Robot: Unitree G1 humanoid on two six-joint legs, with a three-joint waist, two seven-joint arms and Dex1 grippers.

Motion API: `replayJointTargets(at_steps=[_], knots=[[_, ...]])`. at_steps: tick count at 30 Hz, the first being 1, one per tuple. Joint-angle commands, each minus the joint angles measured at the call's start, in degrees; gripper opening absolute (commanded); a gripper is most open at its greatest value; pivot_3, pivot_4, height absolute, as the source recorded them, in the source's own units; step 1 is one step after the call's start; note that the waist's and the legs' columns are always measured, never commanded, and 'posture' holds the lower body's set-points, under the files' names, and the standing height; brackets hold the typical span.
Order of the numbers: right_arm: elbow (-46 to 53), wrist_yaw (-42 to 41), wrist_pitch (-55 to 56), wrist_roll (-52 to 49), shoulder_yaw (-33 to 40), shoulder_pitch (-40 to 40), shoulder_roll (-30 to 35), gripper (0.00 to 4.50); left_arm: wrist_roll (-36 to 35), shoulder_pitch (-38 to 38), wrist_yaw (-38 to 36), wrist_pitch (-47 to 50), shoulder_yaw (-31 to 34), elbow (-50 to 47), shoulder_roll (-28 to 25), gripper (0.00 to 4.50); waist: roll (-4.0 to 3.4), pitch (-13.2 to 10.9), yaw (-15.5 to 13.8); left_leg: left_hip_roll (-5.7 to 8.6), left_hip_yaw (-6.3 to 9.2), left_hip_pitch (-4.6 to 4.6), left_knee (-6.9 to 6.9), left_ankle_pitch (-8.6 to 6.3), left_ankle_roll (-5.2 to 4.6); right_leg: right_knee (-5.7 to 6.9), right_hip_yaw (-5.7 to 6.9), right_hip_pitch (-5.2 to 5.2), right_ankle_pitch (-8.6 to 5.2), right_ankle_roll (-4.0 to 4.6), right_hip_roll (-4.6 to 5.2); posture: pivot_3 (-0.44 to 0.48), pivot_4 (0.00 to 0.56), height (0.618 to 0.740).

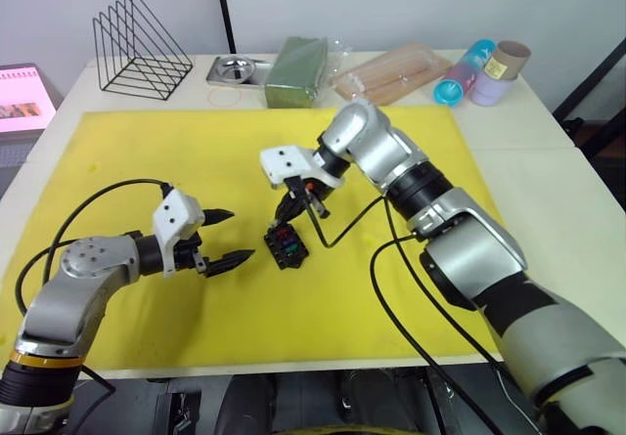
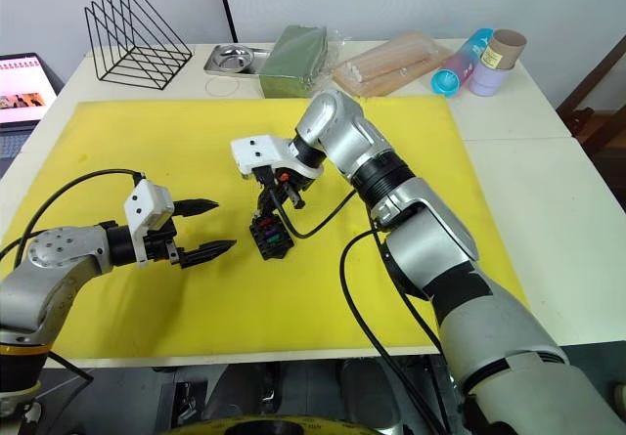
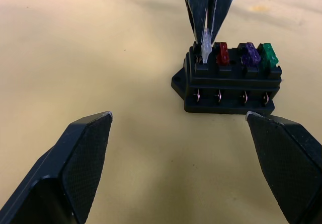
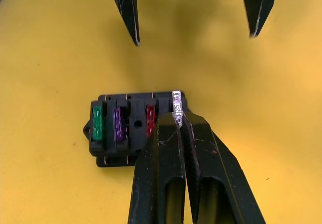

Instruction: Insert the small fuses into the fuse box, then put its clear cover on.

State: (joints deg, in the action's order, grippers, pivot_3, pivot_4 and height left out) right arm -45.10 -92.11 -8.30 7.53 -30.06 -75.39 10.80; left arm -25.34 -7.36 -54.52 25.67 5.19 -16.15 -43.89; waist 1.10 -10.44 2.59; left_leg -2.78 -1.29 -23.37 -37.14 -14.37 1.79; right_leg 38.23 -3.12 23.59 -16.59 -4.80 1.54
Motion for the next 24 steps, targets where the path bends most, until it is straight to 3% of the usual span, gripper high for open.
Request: replayJointTargets(at_steps=[1, 24], knots=[[0.50, -0.39, 0.50, -1.05, 0.43, -2.07, 0.08, 0.04, -0.41, -0.40, 0.25, -0.12, 0.42, -2.12, -0.11, 4.50, 0.00, 0.00, -0.01, 0.00, 0.00, 0.00, 0.00, 0.00, 0.00, 0.00, 0.00, 0.00, 0.00, 0.00, 0.00, 0.000, 0.150, 0.740], [-3.06, -0.18, 4.42, 3.46, -0.89, -0.49, -0.32, 0.04, -0.35, -0.35, 0.33, -0.09, 0.54, -2.16, -0.14, 4.50, 0.00, 0.00, -0.01, 0.00, 0.00, 0.00, 0.00, 0.00, 0.00, 0.00, 0.00, 0.00, 0.00, 0.00, 0.00, 0.000, 0.150, 0.740]])
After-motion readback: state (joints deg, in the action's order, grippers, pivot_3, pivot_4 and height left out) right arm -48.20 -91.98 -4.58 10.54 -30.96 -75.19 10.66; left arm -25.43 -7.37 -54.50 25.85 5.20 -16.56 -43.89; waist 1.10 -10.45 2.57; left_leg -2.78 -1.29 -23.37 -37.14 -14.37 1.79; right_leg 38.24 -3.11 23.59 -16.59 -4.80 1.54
